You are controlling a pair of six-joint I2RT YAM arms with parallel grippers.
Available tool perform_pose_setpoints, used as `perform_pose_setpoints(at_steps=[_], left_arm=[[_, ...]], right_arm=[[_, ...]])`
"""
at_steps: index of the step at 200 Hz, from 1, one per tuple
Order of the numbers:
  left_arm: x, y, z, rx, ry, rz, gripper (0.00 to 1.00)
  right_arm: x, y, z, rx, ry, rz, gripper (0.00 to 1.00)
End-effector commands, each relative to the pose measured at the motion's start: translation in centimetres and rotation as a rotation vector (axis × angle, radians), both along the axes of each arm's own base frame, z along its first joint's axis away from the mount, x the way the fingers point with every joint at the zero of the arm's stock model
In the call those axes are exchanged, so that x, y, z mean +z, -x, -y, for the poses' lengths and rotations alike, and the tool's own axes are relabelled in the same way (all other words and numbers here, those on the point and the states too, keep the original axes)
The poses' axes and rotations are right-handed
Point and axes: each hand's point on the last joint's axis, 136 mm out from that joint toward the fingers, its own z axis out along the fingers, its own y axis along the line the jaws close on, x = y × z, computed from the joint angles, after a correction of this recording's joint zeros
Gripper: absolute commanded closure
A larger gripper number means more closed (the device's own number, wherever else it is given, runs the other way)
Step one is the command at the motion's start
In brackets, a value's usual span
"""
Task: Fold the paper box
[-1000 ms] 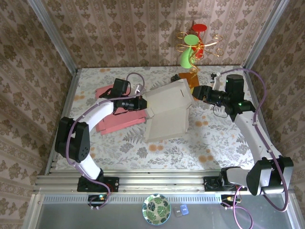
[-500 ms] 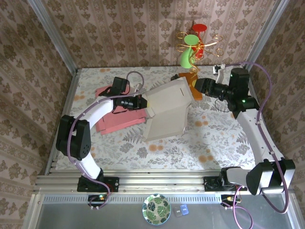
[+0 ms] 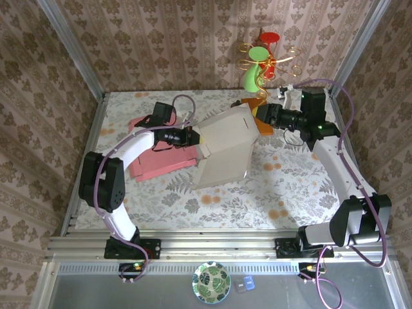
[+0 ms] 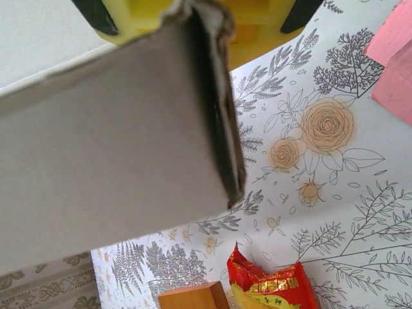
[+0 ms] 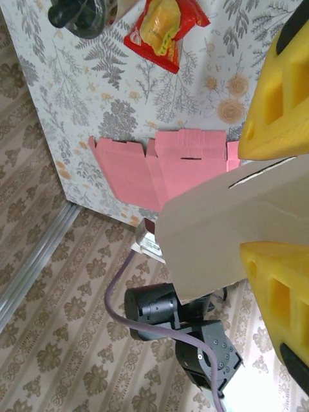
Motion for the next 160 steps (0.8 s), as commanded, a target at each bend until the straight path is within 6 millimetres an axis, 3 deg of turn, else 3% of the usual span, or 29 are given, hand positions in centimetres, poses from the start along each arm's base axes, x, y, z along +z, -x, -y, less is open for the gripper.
perform_pose_setpoints(at_steps=[1, 71, 78, 160], left_arm=[[1.0, -0.5, 0.2, -0.025, 0.028, 0.023, 1.00], [1.0, -0.6, 0.3, -0.023, 0.027, 0.018, 1.00], [1.1, -0.6, 0.3, -0.024, 0.028, 0.019, 1.00], [1.1, -0.7, 0.3, -0.022, 0.022, 0.025, 1.00]], right_arm=[[0.9, 0.4, -1.0, 0.061, -0.006, 0.030, 0.61], [0.9, 0.8, -1.8, 0.084, 0.032, 0.040, 0.63], [-0.2, 0.4, -2.1, 0.091, 0.046, 0.017, 0.63], [-0.7, 0.4, -2.9, 0.095, 0.165, 0.027, 0.63]])
